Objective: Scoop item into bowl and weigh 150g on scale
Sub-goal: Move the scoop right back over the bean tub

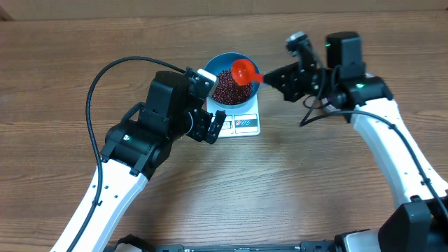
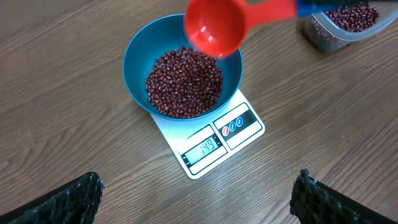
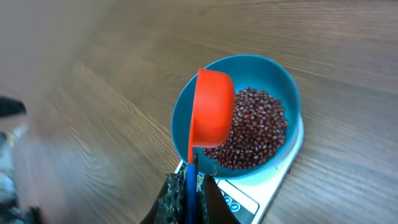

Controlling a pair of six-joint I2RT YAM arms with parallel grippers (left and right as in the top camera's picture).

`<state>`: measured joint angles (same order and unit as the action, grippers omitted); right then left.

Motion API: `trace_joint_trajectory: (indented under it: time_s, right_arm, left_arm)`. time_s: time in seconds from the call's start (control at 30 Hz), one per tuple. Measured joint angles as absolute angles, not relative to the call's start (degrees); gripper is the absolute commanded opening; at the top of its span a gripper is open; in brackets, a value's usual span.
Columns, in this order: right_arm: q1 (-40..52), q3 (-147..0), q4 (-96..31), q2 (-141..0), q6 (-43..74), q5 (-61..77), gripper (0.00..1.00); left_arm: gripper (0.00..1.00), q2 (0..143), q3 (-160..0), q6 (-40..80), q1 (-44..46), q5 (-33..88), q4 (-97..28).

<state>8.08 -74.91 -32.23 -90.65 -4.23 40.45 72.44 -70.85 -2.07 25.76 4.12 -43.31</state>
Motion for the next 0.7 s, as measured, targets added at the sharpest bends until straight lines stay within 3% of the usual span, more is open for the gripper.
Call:
trace_joint_trajectory:
  time_s: [0.3,0.7]
  right_arm:
    - [-1.6,-75.0,-32.6,-90.7,0.0,47.5,0.04]
    - [-23.3,-76.1,-40.4,-88.4,1.0,47.0,0.04]
  left_arm:
    - [1.0,72.4,-70.8,-2.1,25.8,4.1,-43.3]
    - [1.0,72.4,-70.8,-2.1,25.8,4.1,-43.3]
